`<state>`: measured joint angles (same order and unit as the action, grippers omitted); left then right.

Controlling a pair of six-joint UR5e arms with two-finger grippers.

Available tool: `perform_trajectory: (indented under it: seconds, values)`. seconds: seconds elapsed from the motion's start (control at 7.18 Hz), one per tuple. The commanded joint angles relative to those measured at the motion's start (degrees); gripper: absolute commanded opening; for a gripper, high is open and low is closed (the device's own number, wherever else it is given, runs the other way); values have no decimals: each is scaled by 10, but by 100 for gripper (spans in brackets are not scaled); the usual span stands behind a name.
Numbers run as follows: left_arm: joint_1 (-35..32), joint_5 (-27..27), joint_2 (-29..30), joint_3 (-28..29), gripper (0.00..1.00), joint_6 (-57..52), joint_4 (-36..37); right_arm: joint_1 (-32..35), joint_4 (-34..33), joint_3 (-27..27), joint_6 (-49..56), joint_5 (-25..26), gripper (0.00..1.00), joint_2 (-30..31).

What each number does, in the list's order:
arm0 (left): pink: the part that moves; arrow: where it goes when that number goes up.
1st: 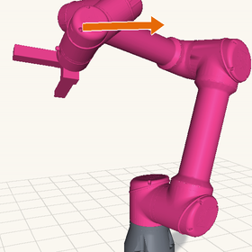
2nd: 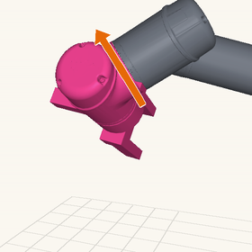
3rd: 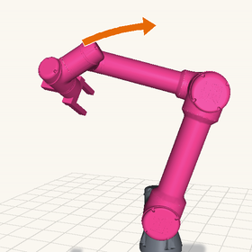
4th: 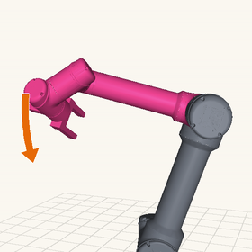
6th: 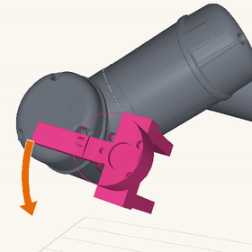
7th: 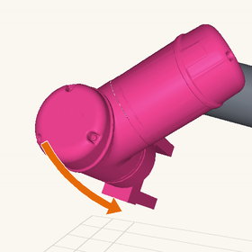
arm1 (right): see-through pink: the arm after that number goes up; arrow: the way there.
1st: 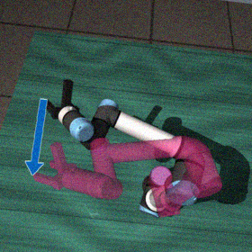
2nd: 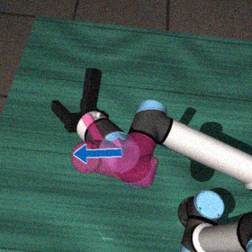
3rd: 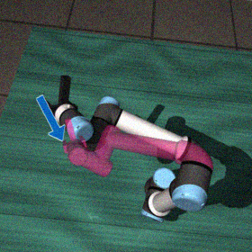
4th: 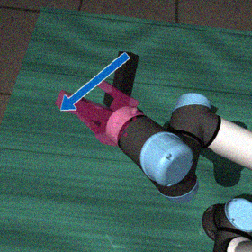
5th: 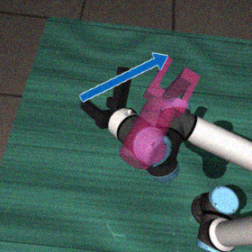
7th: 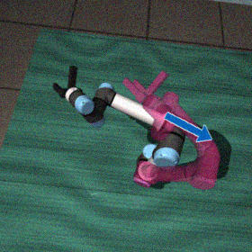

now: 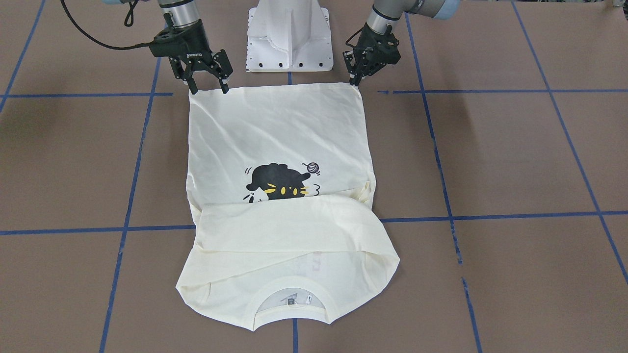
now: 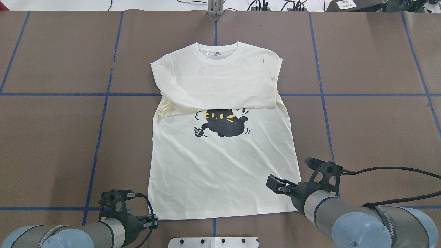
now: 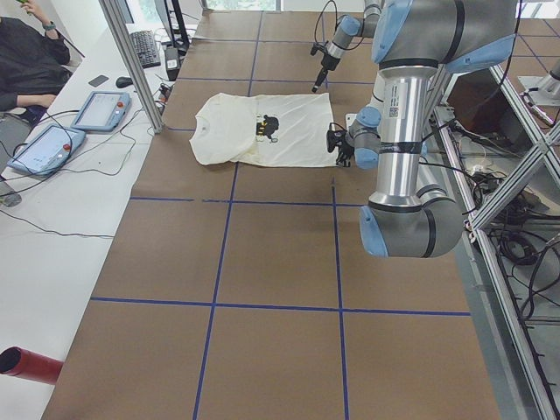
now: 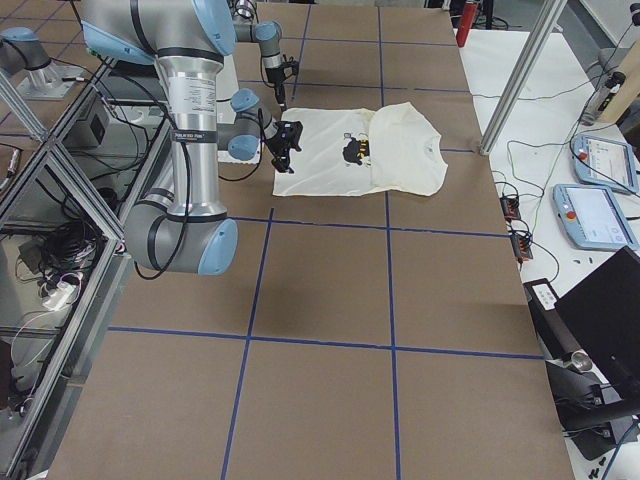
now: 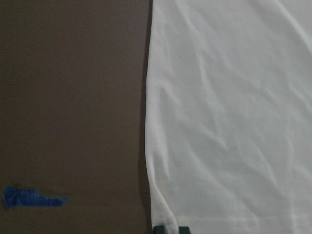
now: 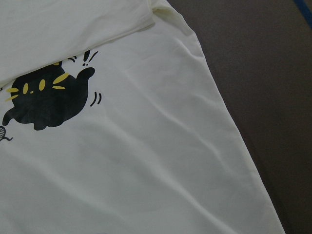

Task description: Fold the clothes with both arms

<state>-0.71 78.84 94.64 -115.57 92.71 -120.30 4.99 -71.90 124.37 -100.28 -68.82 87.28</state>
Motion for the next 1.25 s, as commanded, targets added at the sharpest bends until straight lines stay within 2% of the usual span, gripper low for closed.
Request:
perform_trajectory:
  seconds: [0.0, 0.14, 0.42, 0.56, 0.7, 0.84, 1.11]
  values:
    - [0, 0, -2, 0, 33, -3, 1, -1, 0, 0, 0, 0, 96, 0]
    - [0, 2, -1, -2, 36, -6, 12, 0, 0, 0, 0, 1, 97, 1]
    - [0, 4, 24, -1, 34, -7, 61, -1, 0, 0, 0, 0, 97, 1]
    - [1, 4, 25, -1, 26, -7, 61, -1, 0, -1, 0, 0, 97, 1]
    - [1, 4, 26, 0, 10, -7, 61, -1, 0, -1, 0, 0, 97, 1]
    - [1, 3, 26, -1, 0, -7, 62, -1, -1, -1, 0, 0, 97, 1]
    - [-3, 3, 22, -5, 0, -8, 62, -1, 0, -1, 0, 1, 97, 0]
